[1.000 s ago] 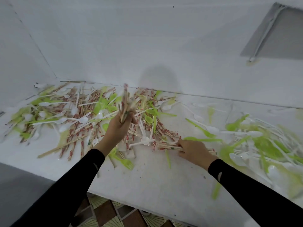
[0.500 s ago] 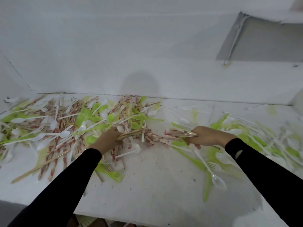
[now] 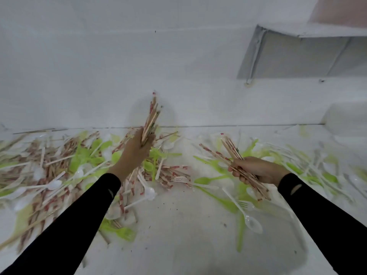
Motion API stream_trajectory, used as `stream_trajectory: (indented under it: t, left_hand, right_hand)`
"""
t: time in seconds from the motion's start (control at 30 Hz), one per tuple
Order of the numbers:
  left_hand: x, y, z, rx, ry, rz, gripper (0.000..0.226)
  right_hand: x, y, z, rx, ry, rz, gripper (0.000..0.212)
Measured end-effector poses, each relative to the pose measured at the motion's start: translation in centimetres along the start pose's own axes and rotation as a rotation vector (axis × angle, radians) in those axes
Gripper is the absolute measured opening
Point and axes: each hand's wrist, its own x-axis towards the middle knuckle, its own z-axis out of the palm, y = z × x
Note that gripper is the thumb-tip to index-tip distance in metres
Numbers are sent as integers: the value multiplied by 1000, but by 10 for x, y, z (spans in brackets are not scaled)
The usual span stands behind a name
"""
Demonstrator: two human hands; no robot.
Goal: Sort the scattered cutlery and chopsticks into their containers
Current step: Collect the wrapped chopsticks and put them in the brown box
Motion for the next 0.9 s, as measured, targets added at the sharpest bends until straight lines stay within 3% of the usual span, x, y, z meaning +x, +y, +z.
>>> stream_trajectory:
  t: [0.17,0.27,0.37,0.47,0.53,0.73,0.8,0.9]
  left_hand:
    - [9,53,51,-530,-50,-129,18]
    - [8,90,88,-894,-85,-254,22]
    - [5,124,120,-1102,-192,-323,22]
    - [7,157,151,-1250,-253,-389,14]
    - [10,180,173,-1325,-257,-443,7]
    - [12,250,237,-1514,-179,-544,13]
    - [-5,279,261,-1535,-251,-568,15]
    - [-43,321,296,-1495,-469,-574,15]
  right_hand:
    - [-14,12,-19,303,111,-106,28]
    - [-21,19,-31,557,144,-161,19]
    - [-36,24,-40,652,117,-214,11]
    - [-48,31,-49,606,142,-243,32]
    - [-52,37,-56,601,277,-288,34]
    - [-66,47,-83,833,950,-409,25]
    - [-71,45,-98,913,1053,-438,26]
    - [-84,48,-122,970,1048,-469,28]
